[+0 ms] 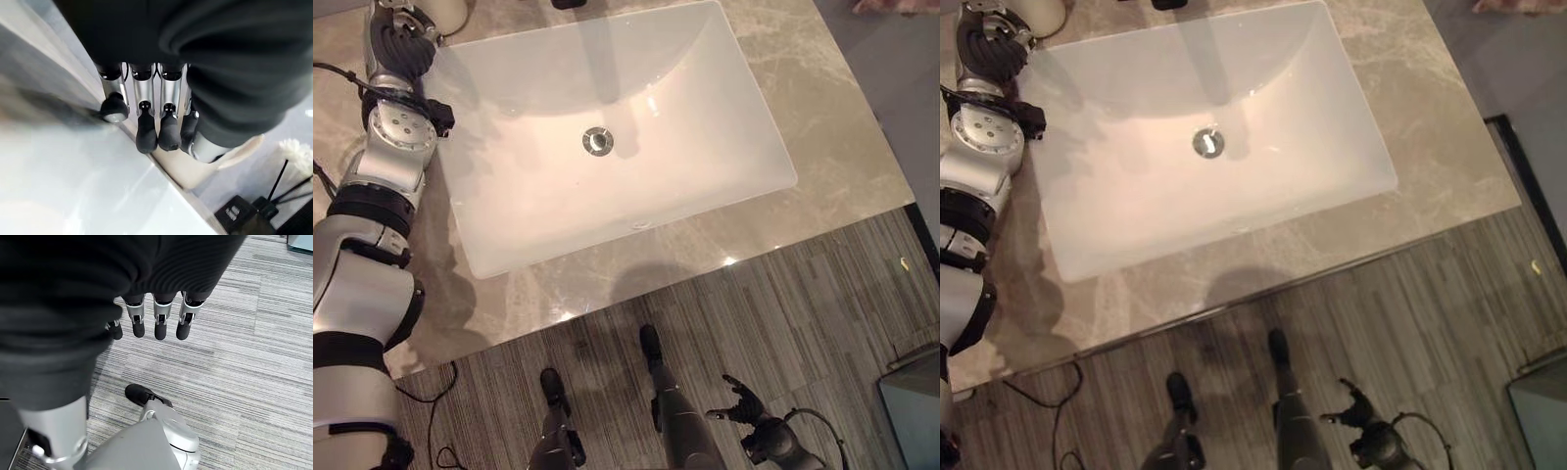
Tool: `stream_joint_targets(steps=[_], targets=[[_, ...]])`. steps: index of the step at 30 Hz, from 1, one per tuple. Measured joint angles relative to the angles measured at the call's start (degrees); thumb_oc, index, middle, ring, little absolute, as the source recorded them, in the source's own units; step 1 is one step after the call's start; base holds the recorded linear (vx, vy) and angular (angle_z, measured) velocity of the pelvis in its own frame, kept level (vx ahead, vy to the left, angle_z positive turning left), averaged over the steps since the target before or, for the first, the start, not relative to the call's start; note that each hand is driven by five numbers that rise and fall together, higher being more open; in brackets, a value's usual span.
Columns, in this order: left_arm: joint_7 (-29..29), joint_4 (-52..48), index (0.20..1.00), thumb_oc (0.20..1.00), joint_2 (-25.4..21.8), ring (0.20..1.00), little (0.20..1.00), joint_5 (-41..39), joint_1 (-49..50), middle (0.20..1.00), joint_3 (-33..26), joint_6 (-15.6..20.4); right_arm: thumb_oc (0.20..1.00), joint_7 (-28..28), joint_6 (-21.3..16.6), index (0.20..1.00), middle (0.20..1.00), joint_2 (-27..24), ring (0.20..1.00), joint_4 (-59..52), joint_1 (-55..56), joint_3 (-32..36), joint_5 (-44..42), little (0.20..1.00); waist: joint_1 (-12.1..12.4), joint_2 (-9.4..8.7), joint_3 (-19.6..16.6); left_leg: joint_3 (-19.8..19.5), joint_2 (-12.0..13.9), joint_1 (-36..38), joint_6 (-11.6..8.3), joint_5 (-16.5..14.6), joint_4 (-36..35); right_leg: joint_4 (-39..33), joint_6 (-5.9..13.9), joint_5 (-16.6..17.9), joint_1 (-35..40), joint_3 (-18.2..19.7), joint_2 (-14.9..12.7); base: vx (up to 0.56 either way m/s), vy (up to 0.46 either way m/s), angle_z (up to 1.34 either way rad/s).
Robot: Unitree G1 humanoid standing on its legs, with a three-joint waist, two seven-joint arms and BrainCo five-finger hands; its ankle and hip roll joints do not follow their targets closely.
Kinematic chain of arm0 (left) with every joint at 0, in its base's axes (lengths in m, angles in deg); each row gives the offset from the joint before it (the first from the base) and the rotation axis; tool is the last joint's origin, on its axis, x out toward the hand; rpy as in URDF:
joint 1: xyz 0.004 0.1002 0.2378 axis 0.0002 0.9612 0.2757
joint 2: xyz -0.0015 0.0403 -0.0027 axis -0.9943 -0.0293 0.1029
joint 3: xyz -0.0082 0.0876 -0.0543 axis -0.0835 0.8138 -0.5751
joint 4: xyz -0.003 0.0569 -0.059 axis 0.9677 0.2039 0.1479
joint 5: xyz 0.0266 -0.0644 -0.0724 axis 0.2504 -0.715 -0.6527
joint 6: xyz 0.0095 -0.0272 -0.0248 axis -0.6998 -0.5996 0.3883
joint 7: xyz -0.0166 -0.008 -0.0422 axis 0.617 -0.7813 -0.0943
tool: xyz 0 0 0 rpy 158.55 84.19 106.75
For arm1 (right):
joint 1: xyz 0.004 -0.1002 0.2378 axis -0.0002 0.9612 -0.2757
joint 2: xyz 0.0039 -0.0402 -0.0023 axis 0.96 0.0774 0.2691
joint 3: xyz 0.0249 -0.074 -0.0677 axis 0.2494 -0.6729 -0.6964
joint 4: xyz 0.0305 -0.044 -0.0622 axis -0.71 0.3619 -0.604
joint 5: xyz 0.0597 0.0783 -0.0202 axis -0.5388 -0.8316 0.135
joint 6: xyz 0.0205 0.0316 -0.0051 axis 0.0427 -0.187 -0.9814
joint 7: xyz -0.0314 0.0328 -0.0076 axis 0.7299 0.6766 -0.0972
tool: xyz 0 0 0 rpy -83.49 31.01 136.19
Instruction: Put brush and paste in cup on sink, flatten towel.
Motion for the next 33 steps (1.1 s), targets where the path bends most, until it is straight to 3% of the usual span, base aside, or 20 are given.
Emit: stream_joint_targets(steps=[14, 19, 25, 29, 33], targets=[[1.1, 0.7, 0.2, 0.2, -1.7, 0.2, 0.2, 0.9, -1.7, 0.2, 2.0, -0.8, 1.0, 0.0, -0.3, 1.0, 1.0, 0.0, 1.0, 1.0, 1.2, 1.3, -0.2, 1.0, 0.3, 0.1, 0.0, 1.9, 0.2, -1.1, -0.07, 0.2, 0.0, 0.0, -0.27, 0.9, -2.3, 1.9, 0.6, 0.01, -0.012, -0.05], [0.7, 0.8, 0.2, 0.2, 0.5, 0.2, 0.2, 4.6, 0.5, 0.2, 1.8, -2.1, 1.0, 0.1, -0.3, 1.0, 1.0, 0.0, 1.0, 1.2, 1.0, 1.4, -0.1, 1.0, 0.2, 0.17, -0.1, 1.7, 0.9, 1.7, -0.2, 0.1, 0.0, 0.0, -0.46, 0.9, 0.4, 1.8, 1.3, 0.01, -0.018, -0.02], [1.2, 1.5, 0.2, 0.2, 8.6, 0.2, 0.2, 6.7, 7.3, 0.2, -3.2, -4.0, 1.0, 0.2, 0.2, 1.0, 1.0, 0.3, 1.0, 5.5, -0.4, 1.4, 0.1, 1.0, 0.8, 1.14, -0.4, -1.2, 2.0, 5.7, -0.46, 0.0, 0.0, 0.0, -1.12, -0.6, 6.3, -1.4, 1.4, 0.05, -0.034, 0.15], [1.4, -0.6, 0.2, 0.2, 7.5, 0.2, 0.2, 7.5, 11.4, 0.2, -7.5, -4.0, 1.0, 0.1, 0.9, 1.0, 1.0, 0.2, 1.0, 7.4, -1.4, 1.7, 1.2, 1.0, 2.4, 1.98, -0.9, -2.0, 1.9, 8.4, -0.51, -0.1, 0.0, 0.0, -1.03, -1.0, 9.6, -2.8, 1.1, 0.04, 0.02, 0.13], [1.6, -10.0, 0.2, 0.2, 4.0, 0.2, 0.2, 6.8, 21.1, 0.2, -13.9, -3.6, 1.0, 0.0, 1.7, 1.0, 1.0, 0.3, 1.0, 7.3, -0.2, 3.1, 1.4, 1.0, 3.6, 2.91, -1.7, -3.8, 1.9, 12.9, -0.55, -0.7, -0.1, 0.0, -0.91, -2.2, 15.4, -4.7, 0.8, 0.01, 0.036, 0.21]])
